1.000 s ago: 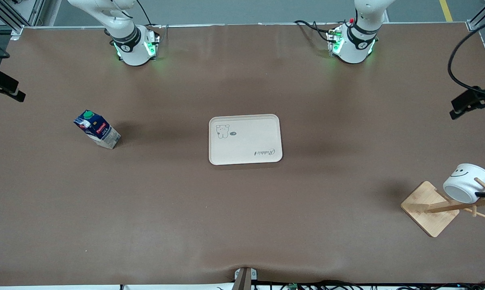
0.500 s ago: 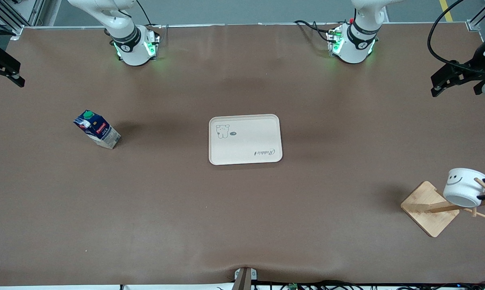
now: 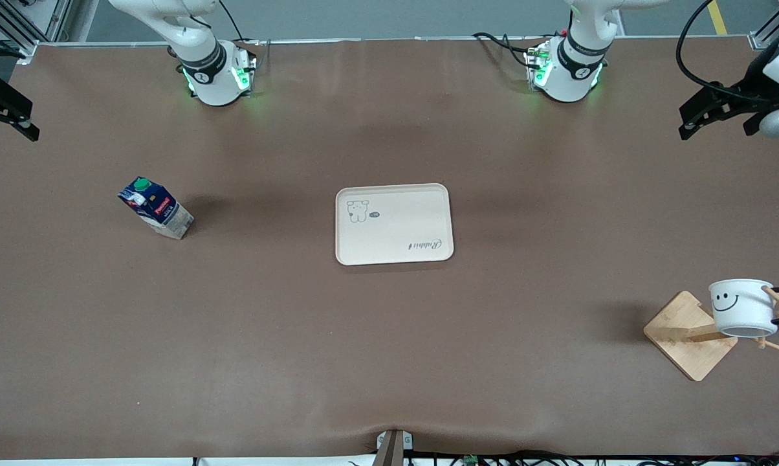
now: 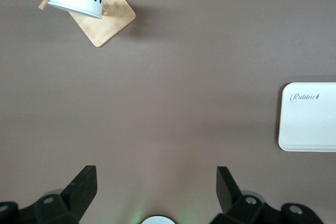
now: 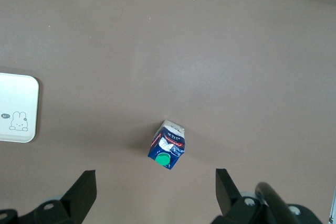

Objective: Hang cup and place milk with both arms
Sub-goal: 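Open the left gripper and raise it away from the hung mug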

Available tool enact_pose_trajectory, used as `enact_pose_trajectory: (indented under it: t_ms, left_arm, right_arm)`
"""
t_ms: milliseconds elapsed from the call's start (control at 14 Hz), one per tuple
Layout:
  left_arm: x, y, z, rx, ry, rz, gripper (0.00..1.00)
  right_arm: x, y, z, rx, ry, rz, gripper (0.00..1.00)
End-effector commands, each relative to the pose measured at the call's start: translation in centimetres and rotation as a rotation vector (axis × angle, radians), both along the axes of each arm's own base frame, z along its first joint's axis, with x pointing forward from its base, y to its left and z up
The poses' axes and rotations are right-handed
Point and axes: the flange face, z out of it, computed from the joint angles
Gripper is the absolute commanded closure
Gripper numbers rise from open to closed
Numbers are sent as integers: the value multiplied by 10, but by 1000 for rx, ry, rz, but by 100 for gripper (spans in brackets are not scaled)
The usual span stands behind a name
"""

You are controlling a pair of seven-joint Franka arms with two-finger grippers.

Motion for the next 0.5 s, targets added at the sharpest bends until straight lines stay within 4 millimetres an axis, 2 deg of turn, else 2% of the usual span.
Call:
enact_pose_trajectory:
  t_ms: [0, 429]
  left_arm:
    - [-15, 6, 2, -20, -17, 27, 0]
    - [-4, 10, 7, -19, -26, 29, 0]
  right_arm:
    - [-2, -4, 0, -10, 1, 0, 0]
    - [-2, -7, -2, -10, 6, -6, 0]
